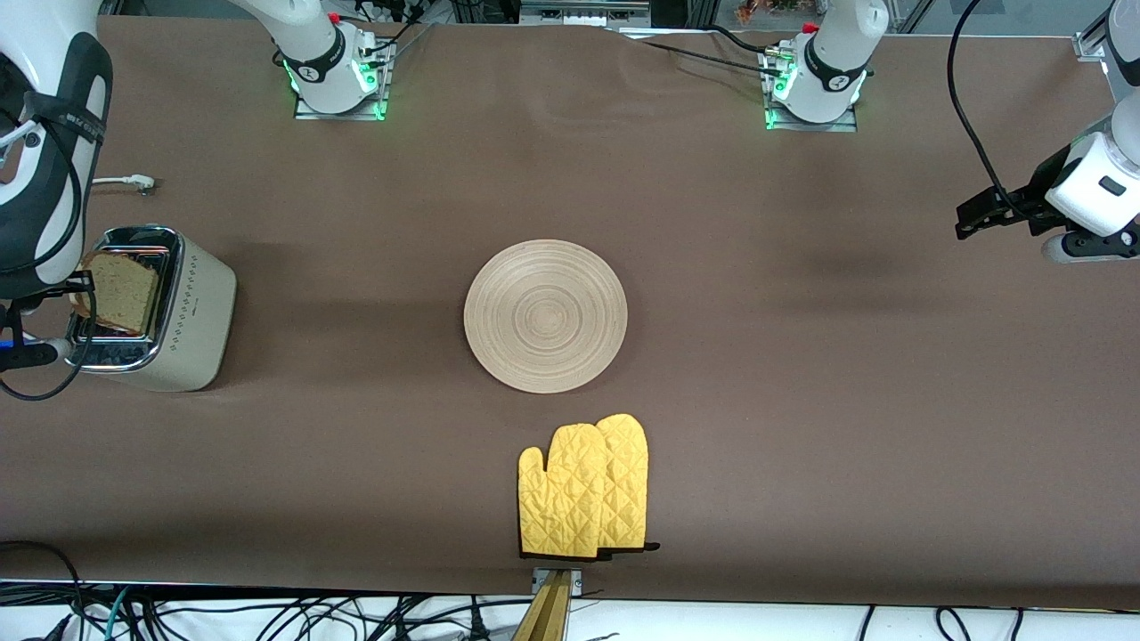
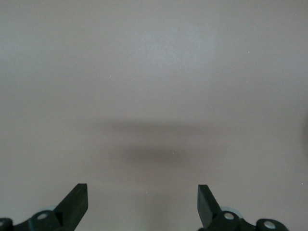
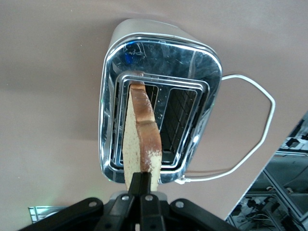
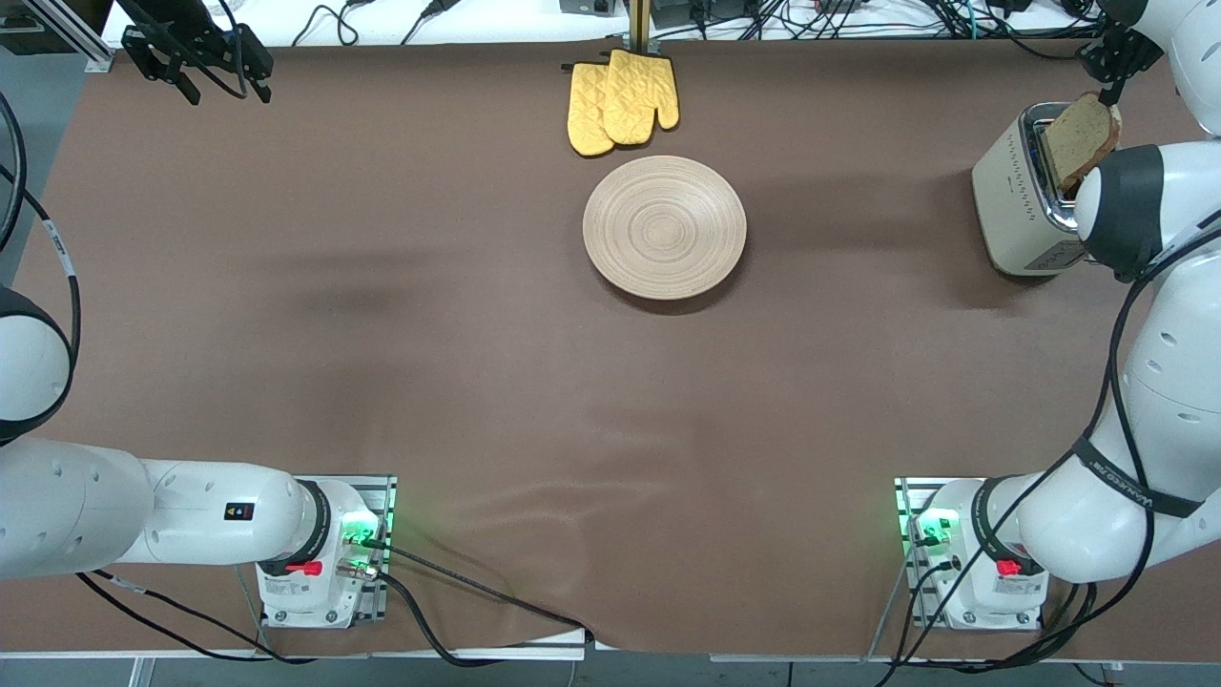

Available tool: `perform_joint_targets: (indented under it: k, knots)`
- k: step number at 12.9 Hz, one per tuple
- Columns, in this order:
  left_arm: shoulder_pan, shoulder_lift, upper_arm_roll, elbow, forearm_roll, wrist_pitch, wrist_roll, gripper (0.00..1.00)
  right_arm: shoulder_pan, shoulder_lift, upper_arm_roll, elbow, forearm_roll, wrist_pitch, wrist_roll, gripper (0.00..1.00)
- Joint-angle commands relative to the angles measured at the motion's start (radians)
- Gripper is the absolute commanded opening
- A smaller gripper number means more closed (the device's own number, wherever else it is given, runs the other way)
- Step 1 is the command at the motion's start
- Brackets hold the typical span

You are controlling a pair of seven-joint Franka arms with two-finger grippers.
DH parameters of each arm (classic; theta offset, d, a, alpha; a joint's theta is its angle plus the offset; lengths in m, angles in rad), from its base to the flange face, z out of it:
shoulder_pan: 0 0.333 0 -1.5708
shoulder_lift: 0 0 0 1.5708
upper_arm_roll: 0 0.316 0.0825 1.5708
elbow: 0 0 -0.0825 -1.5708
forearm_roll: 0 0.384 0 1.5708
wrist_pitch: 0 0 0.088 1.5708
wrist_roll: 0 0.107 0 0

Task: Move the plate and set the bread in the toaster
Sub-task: 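Lower the bread into the toaster slot with the right gripper, then open the right gripper to release the bread in the slot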

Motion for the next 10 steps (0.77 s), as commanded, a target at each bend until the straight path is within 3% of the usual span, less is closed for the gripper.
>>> perform_joint_targets:
  k: [1, 6, 7, 8, 10]
  knots:
    - [0.017, -0.007, -0.013, -0.001, 0.006, -0.009, 0.010, 1.00, -0.015, 0.031, 0.004, 0.014, 0.031, 0.017, 0.023, 0.00]
    - [0.015, -0.008, -0.010, 0.005, 0.006, -0.016, 0.010, 1.00, -0.049, 0.077, 0.002, 0.008, 0.095, 0.066, 0.023, 0.02]
    - [0.015, -0.007, -0.010, 0.009, 0.006, -0.016, 0.012, 1.00, -0.049, 0.077, 0.002, 0.008, 0.097, 0.066, 0.023, 0.52]
    - [0.015, -0.008, -0.010, 0.011, 0.006, -0.016, 0.012, 1.00, -0.049, 0.076, 0.002, 0.009, 0.097, 0.066, 0.023, 0.95]
    - [0.015, -0.008, -0.010, 0.018, 0.006, -0.018, 0.012, 1.00, -0.049, 0.064, -0.003, 0.017, 0.095, 0.061, 0.012, 1.00]
